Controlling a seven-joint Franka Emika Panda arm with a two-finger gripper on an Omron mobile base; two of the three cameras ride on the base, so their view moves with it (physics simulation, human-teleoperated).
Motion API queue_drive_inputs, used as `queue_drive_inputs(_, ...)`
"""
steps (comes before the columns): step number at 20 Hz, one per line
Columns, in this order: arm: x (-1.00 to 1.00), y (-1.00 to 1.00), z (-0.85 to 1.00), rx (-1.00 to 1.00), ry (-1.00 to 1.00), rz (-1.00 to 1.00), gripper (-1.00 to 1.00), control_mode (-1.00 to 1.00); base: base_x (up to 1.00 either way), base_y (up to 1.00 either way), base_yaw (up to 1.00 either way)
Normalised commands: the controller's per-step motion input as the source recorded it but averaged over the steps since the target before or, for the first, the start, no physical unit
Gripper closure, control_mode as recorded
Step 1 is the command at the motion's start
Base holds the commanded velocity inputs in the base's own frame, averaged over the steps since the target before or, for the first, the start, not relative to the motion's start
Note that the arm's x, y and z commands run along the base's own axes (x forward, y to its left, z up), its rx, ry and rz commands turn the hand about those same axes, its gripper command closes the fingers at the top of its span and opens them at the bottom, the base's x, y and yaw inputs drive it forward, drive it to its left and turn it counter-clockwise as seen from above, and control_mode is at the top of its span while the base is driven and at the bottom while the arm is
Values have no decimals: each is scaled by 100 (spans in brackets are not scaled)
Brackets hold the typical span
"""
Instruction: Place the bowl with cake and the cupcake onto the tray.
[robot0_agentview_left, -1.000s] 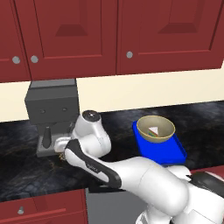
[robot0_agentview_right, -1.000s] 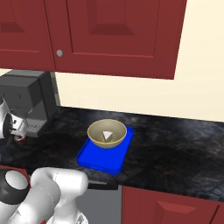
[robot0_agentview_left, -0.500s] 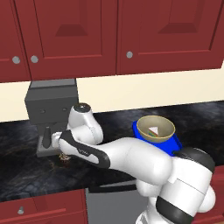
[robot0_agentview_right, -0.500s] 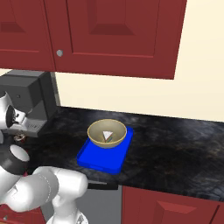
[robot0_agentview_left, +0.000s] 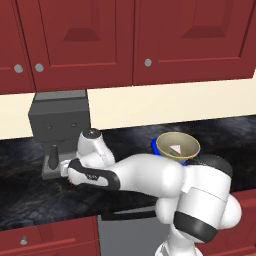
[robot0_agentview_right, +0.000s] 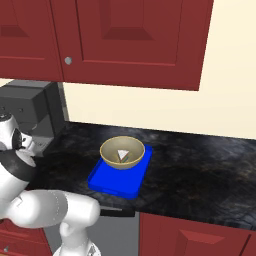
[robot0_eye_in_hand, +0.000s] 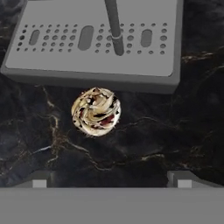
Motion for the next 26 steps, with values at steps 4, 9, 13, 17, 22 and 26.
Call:
queue_drive_inputs(4,4,11,-16,0,0,0,-100,-100,0,0,0)
queue_drive_inputs(9,10,20,-1,0,2,0,-100,-100,0,0,0)
queue_drive_inputs(13,21,11,0,-2,3,0,-100,-100,0,0,0)
queue_drive_inputs(17,29,0,0,-1,5,0,-100,-100,0,0,0)
queue_drive_inputs(22,20,10,0,0,2,0,-100,-100,0,0,0)
queue_drive_inputs(26,7,18,-3,0,1,0,-100,-100,0,0,0)
